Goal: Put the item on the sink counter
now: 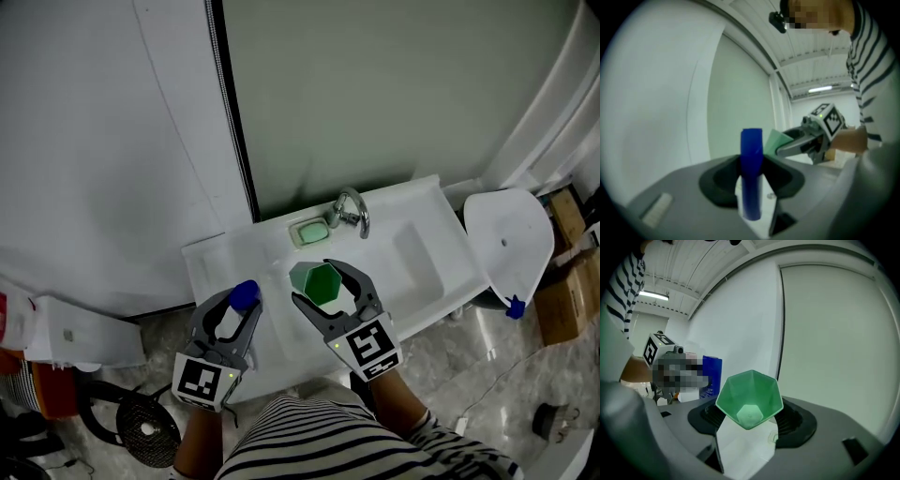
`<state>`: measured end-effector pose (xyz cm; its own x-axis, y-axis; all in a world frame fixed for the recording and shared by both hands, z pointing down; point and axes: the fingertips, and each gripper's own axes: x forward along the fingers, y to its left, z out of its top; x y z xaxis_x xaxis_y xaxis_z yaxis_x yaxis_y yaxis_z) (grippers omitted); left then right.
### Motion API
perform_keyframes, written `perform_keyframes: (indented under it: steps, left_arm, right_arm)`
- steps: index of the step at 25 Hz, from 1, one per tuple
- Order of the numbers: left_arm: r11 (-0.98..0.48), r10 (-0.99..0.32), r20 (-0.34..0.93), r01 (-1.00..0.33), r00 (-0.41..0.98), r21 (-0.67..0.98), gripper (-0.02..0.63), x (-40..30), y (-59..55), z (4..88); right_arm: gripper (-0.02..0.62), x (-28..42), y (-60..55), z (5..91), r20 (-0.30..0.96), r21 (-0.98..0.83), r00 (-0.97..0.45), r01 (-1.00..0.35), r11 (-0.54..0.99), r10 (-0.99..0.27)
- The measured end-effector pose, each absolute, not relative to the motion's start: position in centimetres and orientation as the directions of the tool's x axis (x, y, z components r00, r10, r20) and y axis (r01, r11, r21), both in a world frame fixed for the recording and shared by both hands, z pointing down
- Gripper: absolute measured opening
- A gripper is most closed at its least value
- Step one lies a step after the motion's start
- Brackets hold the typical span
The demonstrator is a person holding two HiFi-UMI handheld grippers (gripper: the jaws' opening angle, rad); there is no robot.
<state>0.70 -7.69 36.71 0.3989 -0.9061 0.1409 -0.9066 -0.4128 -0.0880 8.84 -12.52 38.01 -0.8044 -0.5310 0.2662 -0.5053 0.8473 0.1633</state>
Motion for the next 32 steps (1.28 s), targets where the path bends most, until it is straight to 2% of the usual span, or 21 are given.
perform_keyframes:
  steps: [7, 12, 32]
  left_arm:
    - [-0.392, -0.913, 0.158, -0.915, 0.375, -0.098, 0.156, 0.7, -9.3, 37.0]
    - [-0.392, -0.917, 0.125, -0.916, 0.38, -0.088, 0.156, 0.6, -10.0, 36.3]
    - [-0.429, -0.9, 0.089, -0.903, 0.426, -0.017, 0.156, -2.7, -9.4, 37.3]
  right_arm:
    - [0.316, 8.9, -15.3, 38.6, 0.275, 0.164, -0.811, -0.49, 0.856, -0.517]
    - [0.316, 8.3, -16.7, 38.7, 0.285, 0.178, -0.807, -0.486, 0.855, -0.518]
    - [0.316, 2.4, -24.0, 46.1, 0.453, 0.149, -0.745, -0.478, 0.866, -0.489]
